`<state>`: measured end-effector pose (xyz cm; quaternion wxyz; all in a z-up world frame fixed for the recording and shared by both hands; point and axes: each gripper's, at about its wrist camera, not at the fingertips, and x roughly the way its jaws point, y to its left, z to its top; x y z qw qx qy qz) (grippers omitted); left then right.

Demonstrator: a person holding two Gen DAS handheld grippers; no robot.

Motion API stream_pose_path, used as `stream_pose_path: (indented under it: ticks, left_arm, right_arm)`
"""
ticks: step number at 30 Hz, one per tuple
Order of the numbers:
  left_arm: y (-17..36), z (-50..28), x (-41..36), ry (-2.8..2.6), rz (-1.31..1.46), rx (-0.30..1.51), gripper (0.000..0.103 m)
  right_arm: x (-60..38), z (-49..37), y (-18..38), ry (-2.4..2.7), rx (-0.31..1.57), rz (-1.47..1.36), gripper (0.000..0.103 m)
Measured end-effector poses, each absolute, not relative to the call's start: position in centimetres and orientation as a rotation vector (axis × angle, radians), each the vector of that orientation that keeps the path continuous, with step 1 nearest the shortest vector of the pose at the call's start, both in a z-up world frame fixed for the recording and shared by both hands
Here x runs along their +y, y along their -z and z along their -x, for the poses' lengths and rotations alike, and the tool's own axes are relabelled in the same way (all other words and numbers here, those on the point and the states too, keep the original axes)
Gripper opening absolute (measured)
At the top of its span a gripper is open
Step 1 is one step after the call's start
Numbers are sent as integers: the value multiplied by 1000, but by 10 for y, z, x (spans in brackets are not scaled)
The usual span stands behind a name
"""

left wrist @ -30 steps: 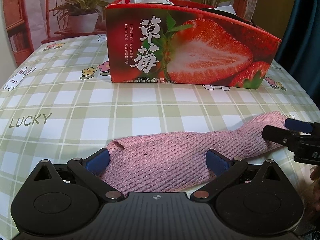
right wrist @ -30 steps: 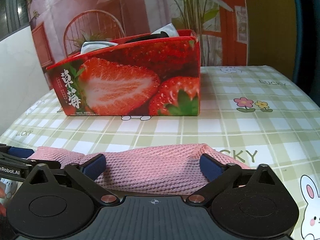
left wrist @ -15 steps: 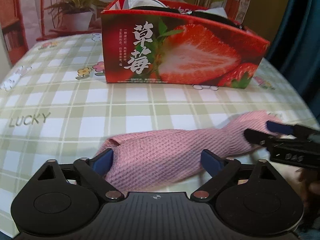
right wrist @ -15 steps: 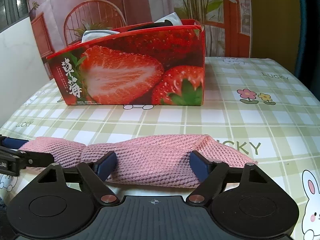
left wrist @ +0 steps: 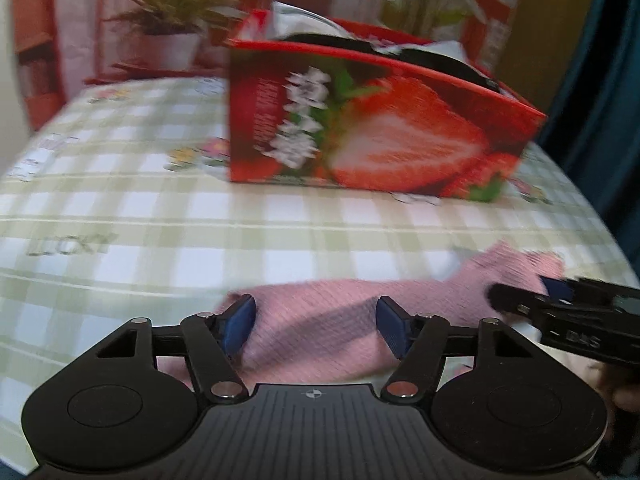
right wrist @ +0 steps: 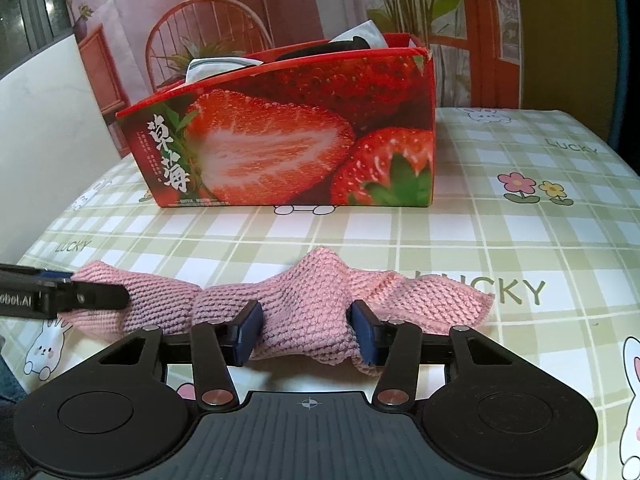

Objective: Organize soft objects
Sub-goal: 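Close both grippers on the pink knitted cloth, pinching it together, then lift the pink cloth with both grippers and carry it toward the red box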

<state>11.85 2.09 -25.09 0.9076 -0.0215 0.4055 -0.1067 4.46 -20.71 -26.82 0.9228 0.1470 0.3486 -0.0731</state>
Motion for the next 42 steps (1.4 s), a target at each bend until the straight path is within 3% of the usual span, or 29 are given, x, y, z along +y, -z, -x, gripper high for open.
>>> stream_pose_path:
  ticks: [8, 21, 25, 29, 31, 34, 42]
  left_arm:
    - [224, -105, 21, 258, 73, 739, 68]
    - [262, -120, 14, 257, 118, 926, 68]
    - [265, -129, 5, 285, 100, 918, 79]
    - [268, -136, 0, 305, 84, 882, 79]
    - [268, -139, 2, 315, 92, 872, 71]
    - [269, -136, 6, 368, 134, 870, 41]
    - [274, -131, 14, 388, 184, 863, 35]
  right_arm:
    - [-206, -46, 269, 160, 721, -291, 46]
    - [-207, -45, 269, 164, 721, -293, 46]
    - [-207, -45, 270, 166, 721, -292, 46]
    - [-206, -45, 270, 170, 721, -286, 46]
    - [-207, -45, 270, 168, 718, -295, 46]
    - [-216, -42, 270, 148, 708, -358, 47]
    - [-225, -33, 263, 177, 687, -391, 50]
